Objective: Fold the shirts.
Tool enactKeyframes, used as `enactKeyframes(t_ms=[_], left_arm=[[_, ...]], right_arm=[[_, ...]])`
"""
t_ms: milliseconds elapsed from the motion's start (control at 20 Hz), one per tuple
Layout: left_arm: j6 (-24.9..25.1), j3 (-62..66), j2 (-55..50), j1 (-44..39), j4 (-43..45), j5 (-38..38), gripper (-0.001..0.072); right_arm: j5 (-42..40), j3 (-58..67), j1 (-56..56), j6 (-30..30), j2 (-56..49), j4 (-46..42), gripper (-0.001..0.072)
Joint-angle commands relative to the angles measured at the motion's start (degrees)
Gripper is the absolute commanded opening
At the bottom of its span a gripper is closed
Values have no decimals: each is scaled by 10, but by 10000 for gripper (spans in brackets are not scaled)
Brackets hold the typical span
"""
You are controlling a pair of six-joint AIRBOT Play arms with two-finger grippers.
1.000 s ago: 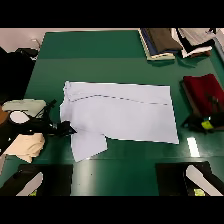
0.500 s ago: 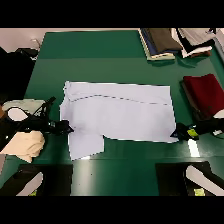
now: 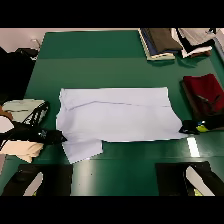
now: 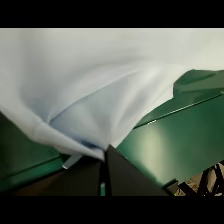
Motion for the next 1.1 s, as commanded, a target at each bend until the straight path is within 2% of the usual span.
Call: enactKeyframes(t_ms=[0, 200, 450, 650, 800, 850, 900, 1050], left_arm=[[-10, 20, 3, 0, 3, 17, 25], [5, 115, -87, 0, 45, 125, 27], [36, 250, -269, 0, 71, 195, 27], [35, 300, -385, 0, 70, 257, 28], [35, 314, -424, 0, 61, 285, 32], [34, 317, -425, 0, 60, 290, 232], [27, 323, -425, 0, 58, 296, 495], [17, 356, -423, 0, 59, 259, 479]], right_arm=[[-4, 36, -7, 7, 26, -20, 20], [-42, 115, 18, 7, -75, -19, 20], [-77, 266, 72, 31, -247, -18, 21], [-88, 372, 81, 32, -363, 57, 21], [-92, 426, 81, 32, -421, 92, 33], [-93, 441, 79, 32, -436, 99, 250], [-91, 454, 73, 32, -448, 104, 471], [-80, 438, 40, 7, -446, 116, 483]])
